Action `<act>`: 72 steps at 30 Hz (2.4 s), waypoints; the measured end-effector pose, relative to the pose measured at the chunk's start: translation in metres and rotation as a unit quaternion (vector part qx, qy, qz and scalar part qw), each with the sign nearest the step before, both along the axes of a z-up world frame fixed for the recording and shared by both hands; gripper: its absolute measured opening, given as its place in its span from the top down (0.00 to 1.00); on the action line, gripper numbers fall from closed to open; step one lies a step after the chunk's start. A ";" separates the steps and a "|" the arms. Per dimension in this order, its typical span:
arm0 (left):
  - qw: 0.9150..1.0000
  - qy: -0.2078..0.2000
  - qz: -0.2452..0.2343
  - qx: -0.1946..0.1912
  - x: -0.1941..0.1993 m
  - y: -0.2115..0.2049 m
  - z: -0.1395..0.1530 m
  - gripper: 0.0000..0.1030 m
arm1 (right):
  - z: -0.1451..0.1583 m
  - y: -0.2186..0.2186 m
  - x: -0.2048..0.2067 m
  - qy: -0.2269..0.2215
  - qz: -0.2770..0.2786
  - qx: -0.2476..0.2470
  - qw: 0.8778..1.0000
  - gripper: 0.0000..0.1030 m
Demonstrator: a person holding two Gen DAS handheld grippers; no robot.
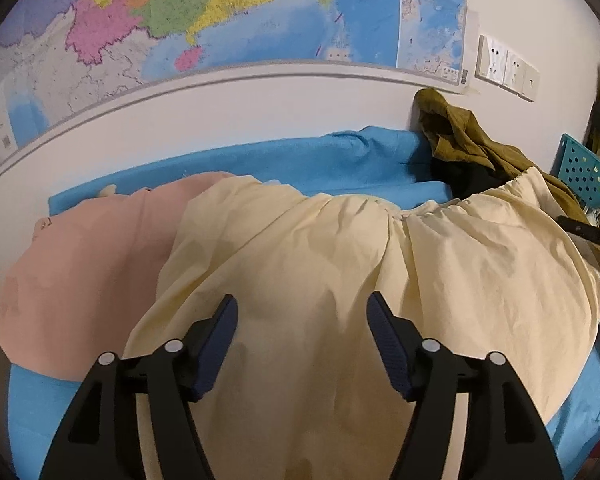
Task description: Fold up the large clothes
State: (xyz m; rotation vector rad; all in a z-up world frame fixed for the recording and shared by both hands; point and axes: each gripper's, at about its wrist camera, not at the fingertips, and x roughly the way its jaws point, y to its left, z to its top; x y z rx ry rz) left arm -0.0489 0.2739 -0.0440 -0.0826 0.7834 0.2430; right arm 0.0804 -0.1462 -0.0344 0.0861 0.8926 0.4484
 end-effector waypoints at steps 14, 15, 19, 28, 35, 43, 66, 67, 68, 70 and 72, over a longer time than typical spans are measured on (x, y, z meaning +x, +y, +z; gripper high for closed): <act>0.999 0.020 0.009 0.031 -0.029 -0.008 -0.030 0.23 | -0.018 -0.002 -0.051 0.026 0.023 0.001 0.999 0.55; 0.999 0.017 0.009 0.031 -0.032 -0.009 -0.029 0.23 | -0.015 -0.001 -0.053 0.022 0.021 0.002 1.000 0.52; 1.000 0.009 0.017 0.019 -0.043 -0.009 -0.023 0.23 | 0.006 0.003 -0.072 -0.011 0.024 0.014 1.000 0.46; 1.000 0.001 0.014 -0.011 -0.062 -0.017 -0.022 0.23 | 0.027 0.027 -0.116 -0.034 0.099 0.040 0.994 0.45; 1.000 0.016 0.020 -0.005 -0.061 -0.019 -0.037 0.23 | -0.019 0.046 -0.116 0.026 0.100 0.004 0.995 0.47; 0.999 0.013 0.034 0.003 -0.068 -0.024 -0.034 0.23 | -0.013 0.042 -0.125 0.021 0.087 0.024 0.996 0.43; 0.999 0.000 0.037 -0.027 -0.083 -0.025 -0.035 0.21 | 0.003 0.023 -0.151 0.022 0.082 0.090 0.992 0.35; 0.999 -0.004 0.036 -0.032 -0.088 -0.024 -0.033 0.21 | 0.003 0.021 -0.150 0.025 0.082 0.092 0.992 0.34; 0.999 -0.007 0.035 -0.036 -0.091 -0.024 -0.032 0.21 | 0.002 0.019 -0.150 0.028 0.080 0.094 0.992 0.34; 0.998 -0.010 0.035 -0.052 -0.101 -0.020 -0.030 0.21 | -0.001 0.015 -0.150 0.037 0.075 0.104 0.991 0.33; 0.997 -0.015 0.030 -0.071 -0.112 -0.016 -0.028 0.21 | 0.000 0.012 -0.153 0.037 0.075 0.107 0.991 0.33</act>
